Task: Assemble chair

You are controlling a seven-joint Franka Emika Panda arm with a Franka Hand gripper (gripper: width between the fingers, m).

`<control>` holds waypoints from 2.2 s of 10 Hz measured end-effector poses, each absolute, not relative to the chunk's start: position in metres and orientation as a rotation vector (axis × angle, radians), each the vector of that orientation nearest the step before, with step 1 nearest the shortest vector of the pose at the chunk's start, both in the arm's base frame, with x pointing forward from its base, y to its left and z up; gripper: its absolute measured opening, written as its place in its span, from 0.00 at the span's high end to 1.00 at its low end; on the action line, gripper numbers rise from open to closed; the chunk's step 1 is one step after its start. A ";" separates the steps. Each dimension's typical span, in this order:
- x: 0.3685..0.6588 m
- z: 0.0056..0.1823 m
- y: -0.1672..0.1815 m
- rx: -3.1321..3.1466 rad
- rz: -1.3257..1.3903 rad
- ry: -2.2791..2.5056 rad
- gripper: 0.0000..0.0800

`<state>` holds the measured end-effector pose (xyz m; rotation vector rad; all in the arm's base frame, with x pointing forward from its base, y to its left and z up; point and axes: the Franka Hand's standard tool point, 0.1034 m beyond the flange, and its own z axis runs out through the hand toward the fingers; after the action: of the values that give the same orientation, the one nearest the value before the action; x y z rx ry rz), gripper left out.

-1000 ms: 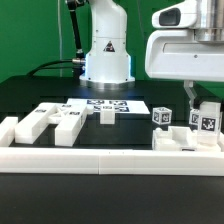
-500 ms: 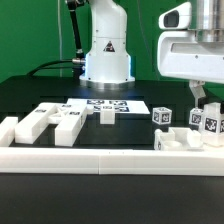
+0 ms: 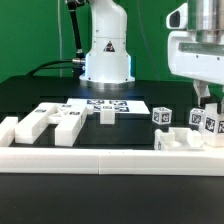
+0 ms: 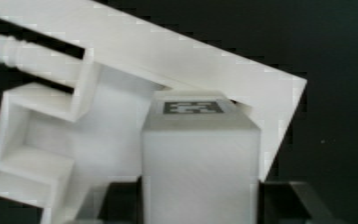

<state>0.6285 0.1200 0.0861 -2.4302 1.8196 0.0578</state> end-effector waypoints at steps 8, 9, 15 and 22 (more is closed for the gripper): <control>0.625 0.086 0.134 -2.595 0.054 1.567 0.20; 0.625 0.086 0.134 -2.665 0.046 1.443 0.20; 0.625 0.085 0.132 -2.981 -0.011 0.610 0.19; 0.627 0.083 0.126 -3.072 -0.061 -0.233 0.19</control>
Offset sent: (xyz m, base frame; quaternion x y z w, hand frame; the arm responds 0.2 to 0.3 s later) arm 0.0000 0.0000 0.0000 0.0000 0.0000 0.0000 1.0000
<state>0.6270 0.1260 0.0826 -3.0720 -0.2335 -0.0610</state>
